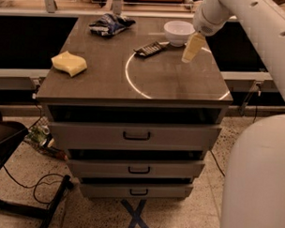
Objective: Move white bowl near sponge
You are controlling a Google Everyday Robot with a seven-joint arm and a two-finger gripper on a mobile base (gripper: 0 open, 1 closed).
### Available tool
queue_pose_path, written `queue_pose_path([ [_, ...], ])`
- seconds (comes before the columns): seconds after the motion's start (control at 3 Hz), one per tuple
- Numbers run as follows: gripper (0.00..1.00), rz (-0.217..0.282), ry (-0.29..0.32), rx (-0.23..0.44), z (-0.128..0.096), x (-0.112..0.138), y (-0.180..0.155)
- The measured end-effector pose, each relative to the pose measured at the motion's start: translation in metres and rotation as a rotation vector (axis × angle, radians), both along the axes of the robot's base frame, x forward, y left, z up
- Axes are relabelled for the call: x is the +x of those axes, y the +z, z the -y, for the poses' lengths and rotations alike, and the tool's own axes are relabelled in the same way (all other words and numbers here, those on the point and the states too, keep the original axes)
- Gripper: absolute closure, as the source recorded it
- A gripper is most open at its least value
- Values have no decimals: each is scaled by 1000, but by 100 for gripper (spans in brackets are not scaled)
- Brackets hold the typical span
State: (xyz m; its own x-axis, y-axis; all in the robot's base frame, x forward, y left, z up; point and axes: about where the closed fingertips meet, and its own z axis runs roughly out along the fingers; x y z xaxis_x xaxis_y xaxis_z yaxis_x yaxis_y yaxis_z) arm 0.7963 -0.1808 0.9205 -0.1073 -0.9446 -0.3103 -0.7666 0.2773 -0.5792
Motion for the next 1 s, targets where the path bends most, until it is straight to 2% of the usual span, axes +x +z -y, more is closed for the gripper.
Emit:
queue_pose_path([
  [0.67,0,25,-9,-76,7,43,-9],
  [1.0,0,61,-53,-126,10,74,-17],
])
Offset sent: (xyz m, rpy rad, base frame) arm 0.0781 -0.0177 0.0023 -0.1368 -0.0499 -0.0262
